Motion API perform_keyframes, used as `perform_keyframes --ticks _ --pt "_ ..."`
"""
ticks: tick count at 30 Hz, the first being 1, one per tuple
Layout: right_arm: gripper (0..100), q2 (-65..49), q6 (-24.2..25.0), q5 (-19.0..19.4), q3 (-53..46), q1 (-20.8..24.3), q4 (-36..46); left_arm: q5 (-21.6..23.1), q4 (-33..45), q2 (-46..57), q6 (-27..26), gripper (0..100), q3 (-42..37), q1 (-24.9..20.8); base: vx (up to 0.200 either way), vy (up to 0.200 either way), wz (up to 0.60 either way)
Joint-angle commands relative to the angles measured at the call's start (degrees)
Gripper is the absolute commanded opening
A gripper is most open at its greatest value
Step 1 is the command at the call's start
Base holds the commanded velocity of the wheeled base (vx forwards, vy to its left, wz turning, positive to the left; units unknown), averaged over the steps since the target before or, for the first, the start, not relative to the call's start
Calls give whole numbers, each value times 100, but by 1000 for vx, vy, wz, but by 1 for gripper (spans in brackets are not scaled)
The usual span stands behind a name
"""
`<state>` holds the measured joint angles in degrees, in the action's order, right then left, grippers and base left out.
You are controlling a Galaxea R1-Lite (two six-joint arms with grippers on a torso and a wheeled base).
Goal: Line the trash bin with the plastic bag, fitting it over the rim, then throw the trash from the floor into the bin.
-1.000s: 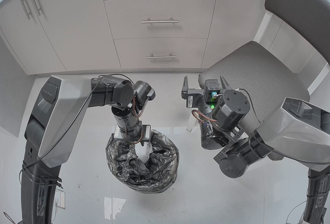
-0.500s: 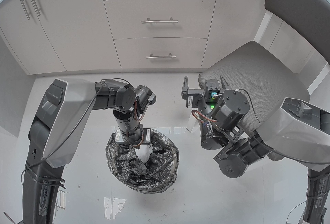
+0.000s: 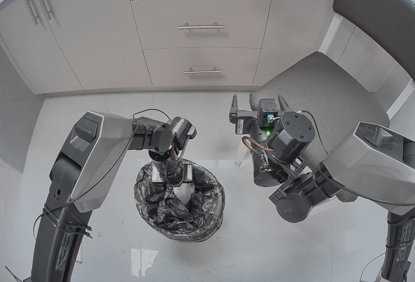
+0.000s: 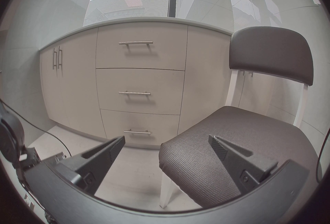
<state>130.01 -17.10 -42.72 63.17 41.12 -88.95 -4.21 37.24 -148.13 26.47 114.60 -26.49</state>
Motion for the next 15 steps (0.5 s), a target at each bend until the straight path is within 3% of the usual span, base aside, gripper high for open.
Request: perform_keyframes --ticks 1,15 --pt "100 -2 -4 9 2 -16 -105 -80 -244 -348 122 0 -1 21 0 0 0" --pt "100 15 5 26 2 -43 -105 -124 -604 -823 104 0 -1 12 0 0 0"
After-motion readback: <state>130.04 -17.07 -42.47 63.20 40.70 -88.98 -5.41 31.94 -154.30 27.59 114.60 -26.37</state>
